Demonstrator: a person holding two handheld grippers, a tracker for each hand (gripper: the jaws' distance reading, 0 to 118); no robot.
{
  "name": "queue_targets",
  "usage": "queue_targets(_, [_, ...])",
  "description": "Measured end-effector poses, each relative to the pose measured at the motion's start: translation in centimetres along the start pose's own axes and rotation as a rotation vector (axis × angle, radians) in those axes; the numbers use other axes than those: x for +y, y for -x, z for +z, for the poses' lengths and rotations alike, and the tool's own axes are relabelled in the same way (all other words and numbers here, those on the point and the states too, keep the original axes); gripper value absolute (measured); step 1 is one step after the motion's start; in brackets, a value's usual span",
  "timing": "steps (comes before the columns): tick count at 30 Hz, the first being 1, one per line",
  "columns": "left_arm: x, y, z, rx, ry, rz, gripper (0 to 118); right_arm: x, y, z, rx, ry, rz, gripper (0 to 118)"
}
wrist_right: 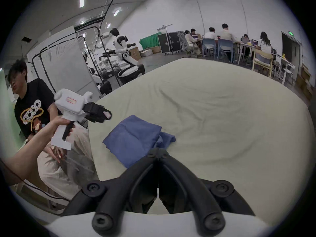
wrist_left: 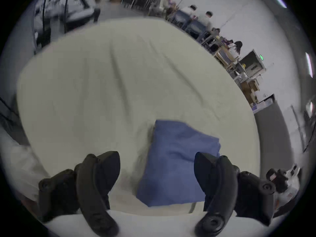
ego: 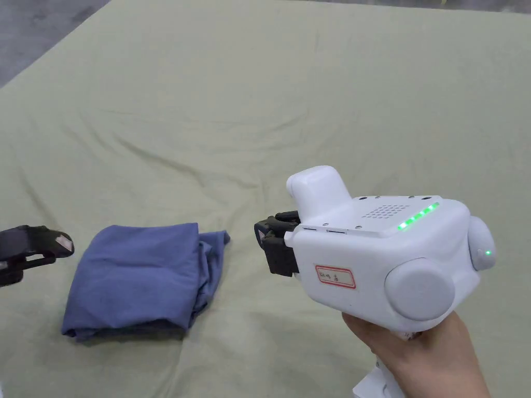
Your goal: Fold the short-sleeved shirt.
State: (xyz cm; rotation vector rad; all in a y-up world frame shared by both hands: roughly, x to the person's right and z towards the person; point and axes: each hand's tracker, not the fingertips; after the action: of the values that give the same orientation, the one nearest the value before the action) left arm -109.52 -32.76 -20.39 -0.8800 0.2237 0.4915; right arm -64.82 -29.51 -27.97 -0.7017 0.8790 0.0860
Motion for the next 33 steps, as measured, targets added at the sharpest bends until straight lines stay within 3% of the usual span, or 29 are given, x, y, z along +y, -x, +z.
queue_targets(1, [0.0, -1.9, 1.8, 0.019, -0.061, -0.073, 72, 0.1, -0.4, 1.1, -0.015, -0.015, -0.002, 2])
queue_targets(2, [0.1, -4.3, 4.4, 0.002, -0.148, -0.156, 27, 0.2, -0.9, 2.7, -0.037, -0.043, -0.002, 2])
queue_targets(3, [-0.1, -6.0, 5.7, -0.008, -0.214, -0.179, 0, 0.3, -1.3, 3.7, -0.051, -0.057, -0.005, 2])
queue_targets(9, [-2.5, -22.5, 14.0, -0.079, -0.538, -0.352, 0, 0.6, -4.7, 14.5, -0.233, -0.211, -0.008, 2])
queue_targets(11, [-3.4, -27.4, 15.1, -0.155, -0.574, -0.409, 0, 0.5, -5.9, 18.4, -0.291, -0.259, -0.011, 2])
queue_targets(13, [-4.3, -32.7, 16.3, -0.127, -0.621, -0.492, 0, 0.2, -7.1, 22.4, -0.354, -0.312, -0.017, 2])
queue_targets(17, [-5.9, -40.9, 17.7, -0.226, -0.672, -0.58, 0, -1.0, -9.3, 30.5, -0.555, -0.407, -0.009, 2])
queue_targets(24, [-8.5, -46.6, 19.0, -0.23, -0.742, -0.577, 0, -3.6, -11.3, 39.6, -0.843, -0.527, -0.013, 2])
queue_targets(27, [-8.7, -46.7, 18.9, -0.286, -0.707, -0.554, 0, -4.3, -11.9, 40.6, -0.843, -0.541, -0.04, 2])
queue_targets(28, [-9.0, -46.6, 18.9, -0.273, -0.718, -0.558, 23, -4.5, -11.9, 40.6, -0.851, -0.553, -0.052, 15])
queue_targets(29, [-9.3, -46.5, 19.0, -0.253, -0.739, -0.568, 60, -4.7, -12.0, 40.6, -0.86, -0.562, -0.06, 50])
queue_targets(30, [-9.3, -46.5, 18.7, -0.221, -0.744, -0.571, 100, -4.8, -12.2, 40.3, -0.866, -0.562, -0.069, 99])
queue_targets(31, [-9.4, -46.5, 18.7, -0.203, -0.734, -0.576, 113, -4.8, -12.4, 40.1, -0.869, -0.555, -0.08, 118])
queue_targets(33, [-9.8, -46.0, 19.1, -0.206, -0.751, -0.594, 113, -6.0, -12.2, 39.7, -0.86, -0.598, -0.074, 118])
